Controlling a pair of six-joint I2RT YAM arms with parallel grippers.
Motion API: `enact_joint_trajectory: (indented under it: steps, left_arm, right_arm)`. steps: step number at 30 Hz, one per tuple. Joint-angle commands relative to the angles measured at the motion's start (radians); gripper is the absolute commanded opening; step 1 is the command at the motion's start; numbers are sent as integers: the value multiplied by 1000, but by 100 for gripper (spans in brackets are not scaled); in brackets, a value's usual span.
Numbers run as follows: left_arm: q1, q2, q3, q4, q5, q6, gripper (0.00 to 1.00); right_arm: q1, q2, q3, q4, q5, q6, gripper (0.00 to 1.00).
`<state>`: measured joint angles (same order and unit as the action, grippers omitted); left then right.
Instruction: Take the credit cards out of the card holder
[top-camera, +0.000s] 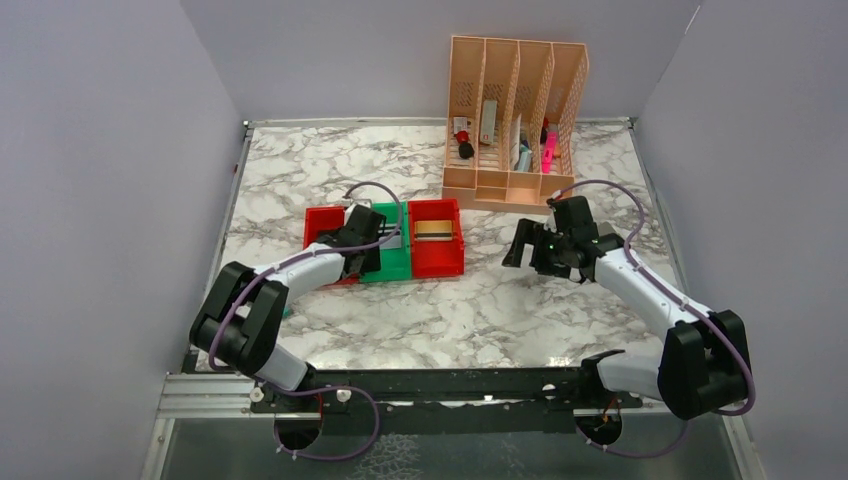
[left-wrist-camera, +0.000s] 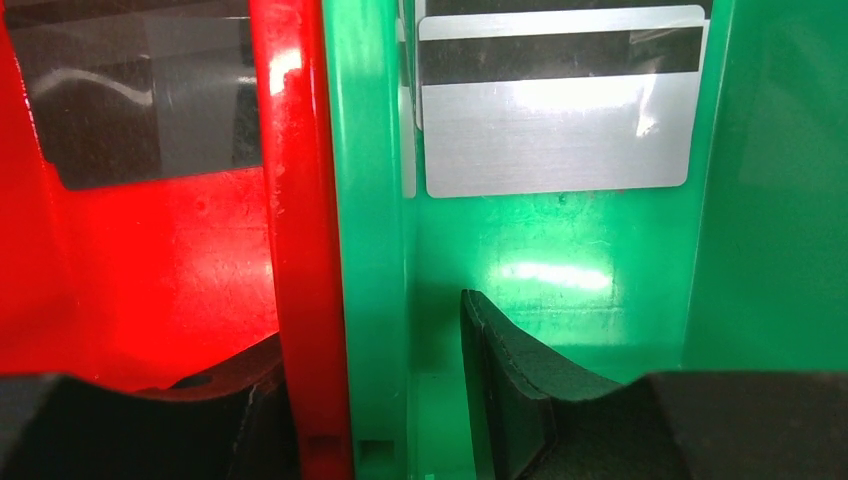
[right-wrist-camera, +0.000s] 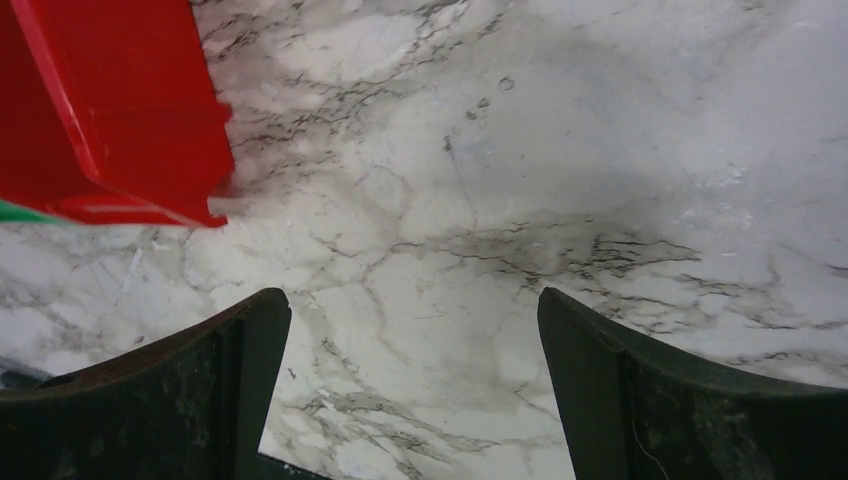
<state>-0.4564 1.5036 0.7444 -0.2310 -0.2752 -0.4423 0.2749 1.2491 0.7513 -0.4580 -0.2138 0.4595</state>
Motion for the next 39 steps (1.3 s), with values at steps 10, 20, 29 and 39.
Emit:
enact_joint_trajectory:
  steps: [10,20,29,39]
  left_arm:
    - [-102,122,158,-42,103,-129,48]
    - [-150,191,247,-31,122,-153,56]
    - [-150,107,248,-77,45,-118,77]
    - [-150,-141,146,-78,23,-65,96]
  right_arm:
    - [-39,3,126,-46,456,101,99]
    - [-81,34,141,-41,524,96,99]
    - [-290,186,274,-50,579,99,99]
    - [-519,445,446,-29,503,41,99]
